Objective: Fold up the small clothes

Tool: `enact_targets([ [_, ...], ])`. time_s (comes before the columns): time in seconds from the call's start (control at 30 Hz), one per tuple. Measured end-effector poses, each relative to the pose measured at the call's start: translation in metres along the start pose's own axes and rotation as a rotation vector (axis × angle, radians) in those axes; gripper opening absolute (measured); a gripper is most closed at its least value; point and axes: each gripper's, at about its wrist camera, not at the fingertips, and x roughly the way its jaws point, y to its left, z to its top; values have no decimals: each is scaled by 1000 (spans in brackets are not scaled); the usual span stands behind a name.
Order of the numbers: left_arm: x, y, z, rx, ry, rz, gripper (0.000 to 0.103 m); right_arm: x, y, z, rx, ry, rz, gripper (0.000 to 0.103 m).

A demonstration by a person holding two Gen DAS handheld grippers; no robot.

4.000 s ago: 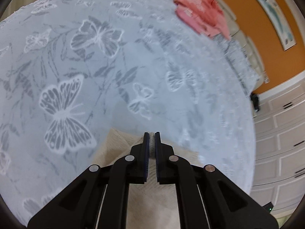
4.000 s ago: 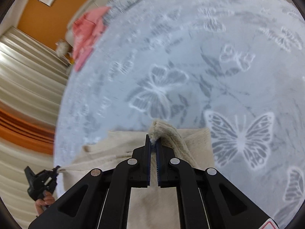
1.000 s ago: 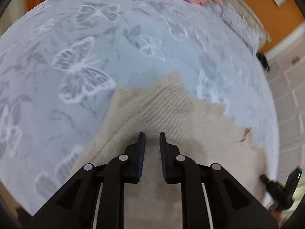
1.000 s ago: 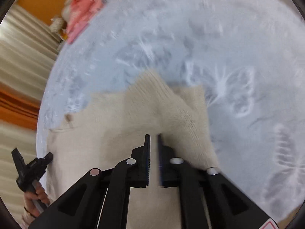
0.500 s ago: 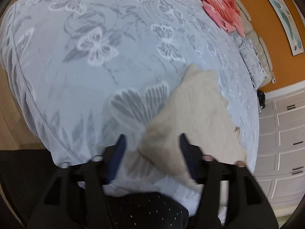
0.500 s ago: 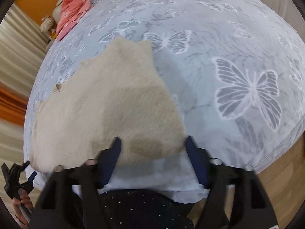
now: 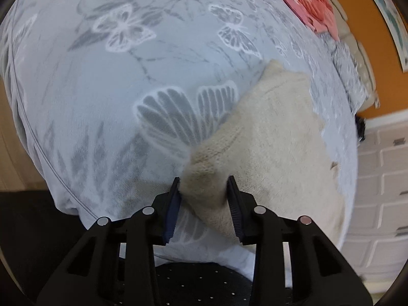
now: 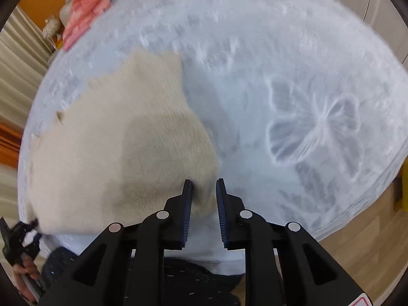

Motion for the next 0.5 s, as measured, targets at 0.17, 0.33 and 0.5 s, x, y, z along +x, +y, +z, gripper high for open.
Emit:
enact_targets([
  [0.17, 1, 6, -2, -14, -16, 0, 37, -32, 73, 16, -141, -62, 154, 22],
  [0.33, 1, 10, -2, -24, -15, -11, 38, -3, 183, 26, -351, 23, 268, 5],
  [0.5, 2, 15, -3, -34, -9, -32, 38, 58, 254, 25, -412, 151, 233, 3],
])
